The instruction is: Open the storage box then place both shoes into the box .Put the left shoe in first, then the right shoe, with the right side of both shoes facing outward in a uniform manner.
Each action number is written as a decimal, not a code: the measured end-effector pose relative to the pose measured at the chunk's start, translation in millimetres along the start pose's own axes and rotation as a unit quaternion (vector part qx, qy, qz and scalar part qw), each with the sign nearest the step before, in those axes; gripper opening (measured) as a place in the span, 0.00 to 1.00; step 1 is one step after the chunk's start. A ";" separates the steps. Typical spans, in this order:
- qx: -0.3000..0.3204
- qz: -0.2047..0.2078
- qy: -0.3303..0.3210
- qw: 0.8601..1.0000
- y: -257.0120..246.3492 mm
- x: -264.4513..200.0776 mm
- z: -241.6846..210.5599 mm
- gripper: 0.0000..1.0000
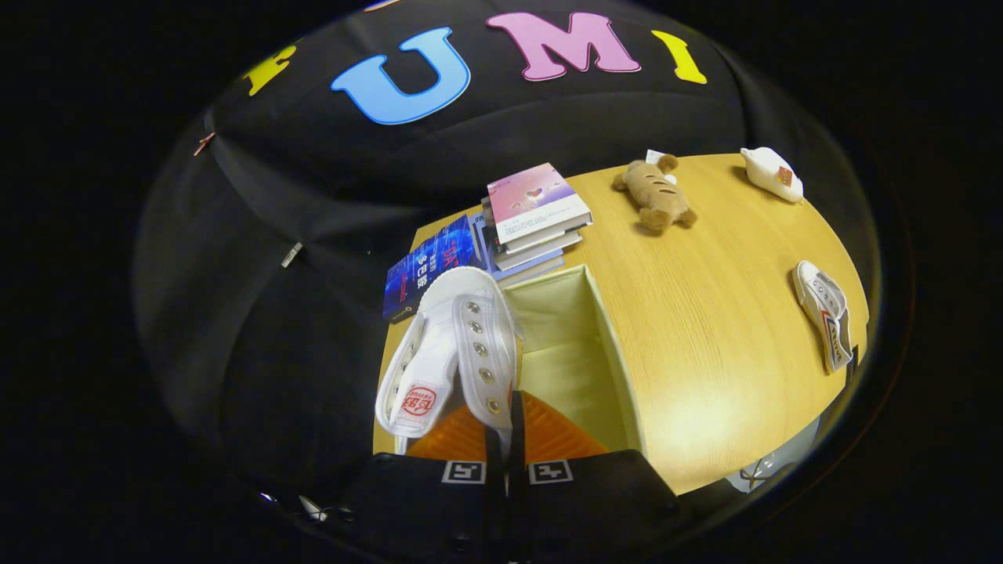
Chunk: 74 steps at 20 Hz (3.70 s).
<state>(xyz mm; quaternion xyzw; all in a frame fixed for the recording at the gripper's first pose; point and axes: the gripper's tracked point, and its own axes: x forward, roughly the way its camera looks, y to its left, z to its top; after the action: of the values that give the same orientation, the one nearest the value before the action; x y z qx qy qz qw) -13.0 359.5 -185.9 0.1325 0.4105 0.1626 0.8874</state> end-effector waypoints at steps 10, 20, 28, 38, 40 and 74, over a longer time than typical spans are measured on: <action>-0.031 0.015 0.046 0.998 25.1 30.8 -38.7 0.56; -0.137 0.025 -0.020 0.990 -41.1 -48.5 -5.9 0.99; -0.167 -0.033 -0.058 0.984 -228.2 -109.5 34.9 0.99; -0.150 -0.117 -0.030 0.981 -468.0 -107.8 38.7 0.99; -0.143 -0.127 -0.015 0.981 -498.7 -98.0 33.4 0.99; -0.006 -0.144 -0.017 0.989 -489.7 -55.2 42.2 0.05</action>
<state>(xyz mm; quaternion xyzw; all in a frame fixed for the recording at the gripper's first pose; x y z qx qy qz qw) 74.0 -113.4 -302.1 0.0693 0.4090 0.0331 0.9093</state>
